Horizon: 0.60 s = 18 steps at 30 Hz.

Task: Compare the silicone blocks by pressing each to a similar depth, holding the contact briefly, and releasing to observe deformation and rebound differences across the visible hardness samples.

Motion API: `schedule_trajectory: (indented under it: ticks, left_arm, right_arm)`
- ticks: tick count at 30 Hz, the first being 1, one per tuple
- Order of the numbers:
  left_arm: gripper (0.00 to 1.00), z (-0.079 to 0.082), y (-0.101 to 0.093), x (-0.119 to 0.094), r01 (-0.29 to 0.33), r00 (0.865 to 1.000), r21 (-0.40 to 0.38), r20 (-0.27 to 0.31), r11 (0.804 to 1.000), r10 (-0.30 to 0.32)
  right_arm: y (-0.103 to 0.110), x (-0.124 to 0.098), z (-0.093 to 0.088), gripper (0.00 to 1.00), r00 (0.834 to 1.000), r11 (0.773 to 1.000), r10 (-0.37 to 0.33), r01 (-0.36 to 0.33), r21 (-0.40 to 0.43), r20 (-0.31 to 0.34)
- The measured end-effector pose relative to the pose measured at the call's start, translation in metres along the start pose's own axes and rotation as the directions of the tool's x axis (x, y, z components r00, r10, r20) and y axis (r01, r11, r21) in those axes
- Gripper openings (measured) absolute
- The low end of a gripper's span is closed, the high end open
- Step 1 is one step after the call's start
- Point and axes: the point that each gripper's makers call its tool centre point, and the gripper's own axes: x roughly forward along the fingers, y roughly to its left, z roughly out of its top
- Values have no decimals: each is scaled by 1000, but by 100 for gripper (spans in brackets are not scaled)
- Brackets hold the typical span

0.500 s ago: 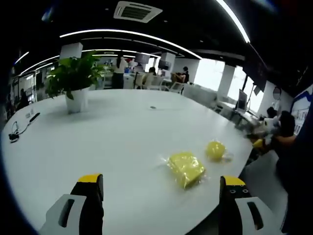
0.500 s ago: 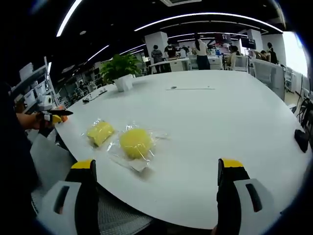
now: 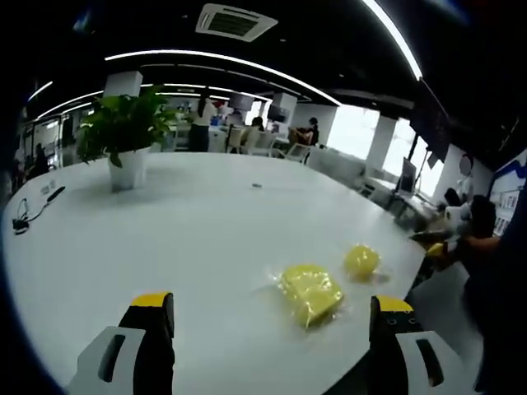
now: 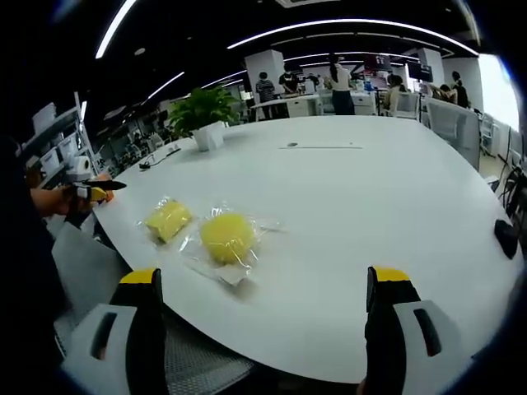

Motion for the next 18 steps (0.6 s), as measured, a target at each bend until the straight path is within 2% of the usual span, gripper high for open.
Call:
schedule_trajectory:
  ticks: [7, 18]
  left_arm:
    - [100, -4, 1, -2, 0, 1000, -8, -8, 1000, 0]
    - [100, 0, -3, -1, 18, 1000, -22, -23, 1000, -19]
  right_arm:
    - [2, 0, -1, 96, 1000, 1000, -6, 5, 14, 9]
    - [2, -2, 2, 96, 1000, 1000, -6, 5, 19, 22]
